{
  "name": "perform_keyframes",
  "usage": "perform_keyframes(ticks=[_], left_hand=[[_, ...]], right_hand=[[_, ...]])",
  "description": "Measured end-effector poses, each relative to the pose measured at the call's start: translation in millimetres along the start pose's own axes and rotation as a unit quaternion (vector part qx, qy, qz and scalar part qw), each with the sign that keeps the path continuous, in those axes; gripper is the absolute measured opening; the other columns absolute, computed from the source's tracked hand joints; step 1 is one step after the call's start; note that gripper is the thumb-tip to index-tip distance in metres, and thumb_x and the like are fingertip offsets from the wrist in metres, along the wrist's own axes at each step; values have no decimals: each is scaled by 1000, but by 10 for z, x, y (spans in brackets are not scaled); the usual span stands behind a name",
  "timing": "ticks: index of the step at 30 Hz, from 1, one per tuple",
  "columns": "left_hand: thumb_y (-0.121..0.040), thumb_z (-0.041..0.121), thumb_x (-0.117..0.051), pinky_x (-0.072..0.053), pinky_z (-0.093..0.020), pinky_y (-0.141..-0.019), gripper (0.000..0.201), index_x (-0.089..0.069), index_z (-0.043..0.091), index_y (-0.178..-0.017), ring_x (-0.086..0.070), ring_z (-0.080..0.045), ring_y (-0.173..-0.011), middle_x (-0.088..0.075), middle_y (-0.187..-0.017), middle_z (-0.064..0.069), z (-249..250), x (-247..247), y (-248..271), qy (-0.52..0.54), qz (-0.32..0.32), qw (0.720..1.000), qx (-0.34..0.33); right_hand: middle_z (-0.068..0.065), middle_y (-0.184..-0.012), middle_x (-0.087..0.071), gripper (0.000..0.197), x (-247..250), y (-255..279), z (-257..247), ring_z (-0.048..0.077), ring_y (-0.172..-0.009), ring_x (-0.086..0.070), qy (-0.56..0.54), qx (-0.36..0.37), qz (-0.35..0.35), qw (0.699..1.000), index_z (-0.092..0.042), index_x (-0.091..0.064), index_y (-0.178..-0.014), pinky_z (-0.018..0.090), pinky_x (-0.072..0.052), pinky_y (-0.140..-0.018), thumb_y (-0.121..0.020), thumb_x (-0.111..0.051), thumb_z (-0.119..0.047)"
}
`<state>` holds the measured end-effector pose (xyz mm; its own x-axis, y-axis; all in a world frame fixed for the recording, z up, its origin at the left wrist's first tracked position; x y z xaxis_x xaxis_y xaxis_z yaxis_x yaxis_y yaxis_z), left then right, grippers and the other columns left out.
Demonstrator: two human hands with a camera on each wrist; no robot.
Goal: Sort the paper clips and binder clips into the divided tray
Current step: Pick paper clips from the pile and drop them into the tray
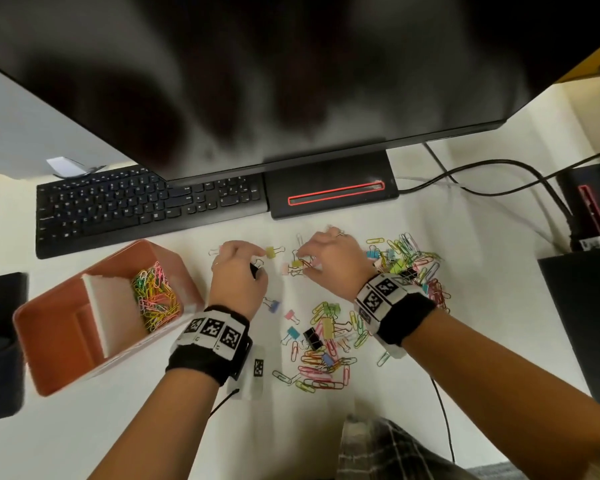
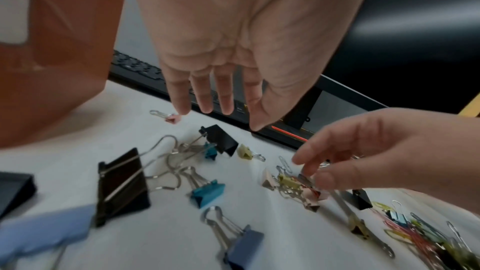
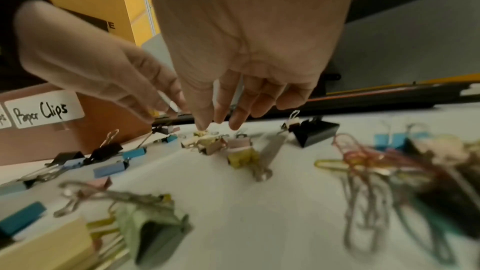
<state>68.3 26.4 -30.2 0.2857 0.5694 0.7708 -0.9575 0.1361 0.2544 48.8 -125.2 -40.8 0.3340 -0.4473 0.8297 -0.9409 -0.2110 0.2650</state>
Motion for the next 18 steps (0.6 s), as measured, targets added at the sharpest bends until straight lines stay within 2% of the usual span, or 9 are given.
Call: perform_keyframes(ticks=[2, 3, 6, 9, 12, 15, 18], left_hand=[[-79, 0, -55, -34, -27, -101, 29, -62, 19, -100, -56, -23, -94, -52, -112, -1, 142, -14, -37, -9, 8, 999, -34], [-79, 0, -54, -34, -25, -100, 31, -62, 19, -103, -55, -22, -99, -53, -113, -1, 223, -51, -67, -17, 1, 999, -46], [-82, 6, -53, -44, -40, -95, 35, -59, 22, -112, -50, -23, -109, -52, -118, 0, 412, -262, -168, -44, -49, 996, -68], [-85, 15, -52, -44, -44, -91, 30, -59, 24, -113, -51, -27, -107, -55, -115, -3, 425, -406, -284, -84, -79, 992, -55], [-88, 26, -52, -45, -43, -90, 26, -57, 20, -113, -54, -30, -104, -57, -113, -6, 346, -470, -410, -105, -86, 991, -15], [-85, 41, -57, -47, -42, -88, 34, -58, 16, -107, -57, -28, -99, -57, -110, -6, 306, -536, -494, -117, -91, 989, 20], [-83, 40, -60, -48, -41, -86, 30, -59, 16, -101, -57, -27, -96, -58, -108, -6, 348, -591, -529, -131, -84, 987, 32]], right_hand=[[-1, -108, -66, 23, -140, -64, 1, 22, -101, -56, -4, -1, -26, 1000, -24, -66, -107, 41, -45, -90, -88, -54, -24], [0, -105, -67, 23, -161, -81, 22, 22, -98, -58, -14, -5, -24, 1000, -22, -66, -106, 40, -47, -88, -88, -52, -20], [1, -98, -70, 24, -107, -63, 149, 14, -86, -60, -74, -29, -3, 997, -20, -67, -105, 31, -50, -85, -89, -50, -13], [0, -95, -70, 21, 75, 21, 268, 4, -81, -51, -139, -37, 41, 989, -19, -67, -104, 25, -46, -81, -89, -55, -13], [4, -102, -66, 20, 252, 70, 434, 10, -82, -57, -173, -54, 79, 980, -16, -67, -106, 27, -49, -83, -91, -54, -12], [7, -107, -63, 21, 294, 41, 496, 18, -90, -62, -171, -62, 76, 980, -13, -67, -107, 28, -50, -88, -93, -52, -13], [9, -109, -60, 23, 52, -18, 375, 23, -94, -61, -94, -28, -20, 995, -12, -68, -106, 32, -48, -90, -93, -49, -12]])
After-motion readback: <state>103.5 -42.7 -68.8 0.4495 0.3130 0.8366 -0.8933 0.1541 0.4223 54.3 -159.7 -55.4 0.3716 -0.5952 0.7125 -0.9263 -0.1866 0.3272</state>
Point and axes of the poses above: each hand's wrist, its own y-axis away from the middle knuckle, its own x-axis out of the back of the hand, z = x × y, the point moved 10 cm from there along -y, towards the middle knuckle
